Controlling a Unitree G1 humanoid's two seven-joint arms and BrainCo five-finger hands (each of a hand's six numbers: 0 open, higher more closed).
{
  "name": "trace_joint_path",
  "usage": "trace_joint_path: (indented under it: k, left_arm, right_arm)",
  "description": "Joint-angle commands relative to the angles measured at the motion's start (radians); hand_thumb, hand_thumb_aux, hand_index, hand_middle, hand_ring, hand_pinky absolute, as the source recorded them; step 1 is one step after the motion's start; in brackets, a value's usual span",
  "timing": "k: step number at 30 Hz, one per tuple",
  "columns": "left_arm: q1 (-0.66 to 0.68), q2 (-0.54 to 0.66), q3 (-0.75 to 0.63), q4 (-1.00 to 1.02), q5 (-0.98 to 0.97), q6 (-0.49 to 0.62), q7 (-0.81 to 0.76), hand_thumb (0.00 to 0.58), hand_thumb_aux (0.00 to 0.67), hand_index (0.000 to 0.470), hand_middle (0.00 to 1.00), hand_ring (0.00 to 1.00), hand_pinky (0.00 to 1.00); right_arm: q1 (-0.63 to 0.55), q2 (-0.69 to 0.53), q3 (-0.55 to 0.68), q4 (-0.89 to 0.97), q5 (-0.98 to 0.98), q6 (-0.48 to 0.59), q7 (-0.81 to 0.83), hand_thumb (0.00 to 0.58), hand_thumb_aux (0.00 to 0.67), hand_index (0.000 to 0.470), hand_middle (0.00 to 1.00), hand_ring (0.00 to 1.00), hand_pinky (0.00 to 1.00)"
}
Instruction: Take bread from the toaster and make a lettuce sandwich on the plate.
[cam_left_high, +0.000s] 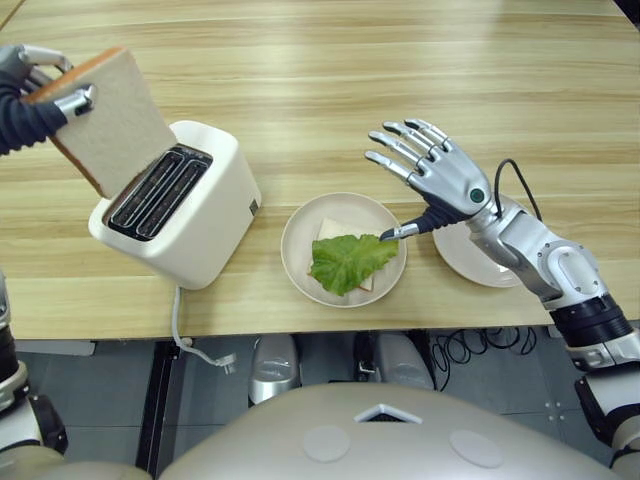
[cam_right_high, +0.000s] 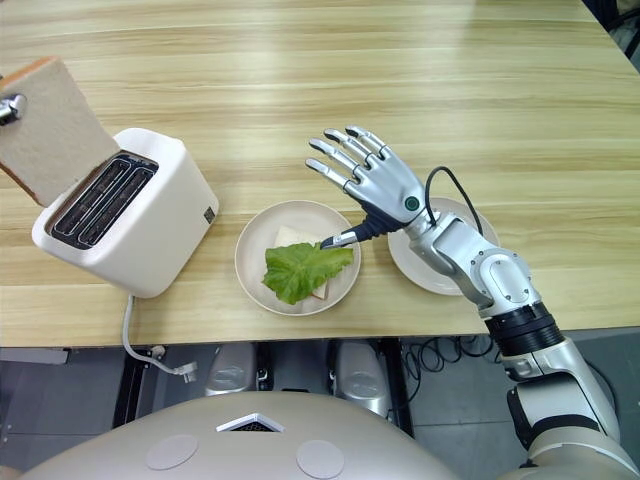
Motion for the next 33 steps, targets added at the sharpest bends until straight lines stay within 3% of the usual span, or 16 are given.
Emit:
trace_joint_path:
  k: [1,6,11,15,20,28,33]
  left_arm:
    - [-0.068,-0.031,-0.042,-0.077,-0.113,0.098,-0.039,0.580,0.670,0.460,1.00,1.00,1.00]
    - [-0.124,-0.115,-0.133,-0.170,-0.230,0.209,-0.049,0.580,0.670,0.460,1.00,1.00,1.00]
    - [-0.106,-0.266,-0.378,-0.196,-0.237,0.240,-0.031,0.580,0.670,0.460,1.00,1.00,1.00]
    - [-0.055,-0.372,-0.571,-0.126,-0.195,0.206,-0.030,0.580,0.670,0.460,1.00,1.00,1.00]
    - [-0.025,-0.430,-0.707,-0.019,-0.160,0.166,-0.043,0.580,0.670,0.460,1.00,1.00,1.00]
    - [-0.054,-0.532,-0.803,0.215,-0.155,0.094,-0.059,0.580,0.670,0.460,1.00,1.00,1.00]
    - [-0.097,-0.579,-0.820,0.431,-0.117,-0.009,-0.037,0.580,0.670,0.460,1.00,1.00,1.00]
  right_arm:
    - [-0.010,-0.009,-0.020,0.016,-0.001,0.004,-0.010,0.000,0.000,0.000,0.00,0.00,0.00]
    - [-0.015,-0.018,-0.037,0.030,0.006,0.007,-0.016,0.000,0.000,0.000,0.00,0.00,0.00]
    - [0.003,-0.041,-0.079,0.026,0.028,0.015,-0.019,0.000,0.000,0.000,0.00,0.00,0.00]
    - [0.018,-0.059,-0.136,0.012,0.103,0.003,-0.002,0.000,0.000,0.000,0.00,0.00,0.00]
    - [0.044,-0.074,-0.198,-0.021,0.212,-0.021,0.038,0.000,0.000,0.000,0.00,0.00,0.00]
    - [0.062,-0.061,-0.196,-0.031,0.323,-0.112,0.118,0.000,0.000,0.000,0.00,0.00,0.00]
    - [0.059,-0.041,-0.157,-0.019,0.361,-0.178,0.176,0.000,0.000,0.000,0.00,0.00,0.00]
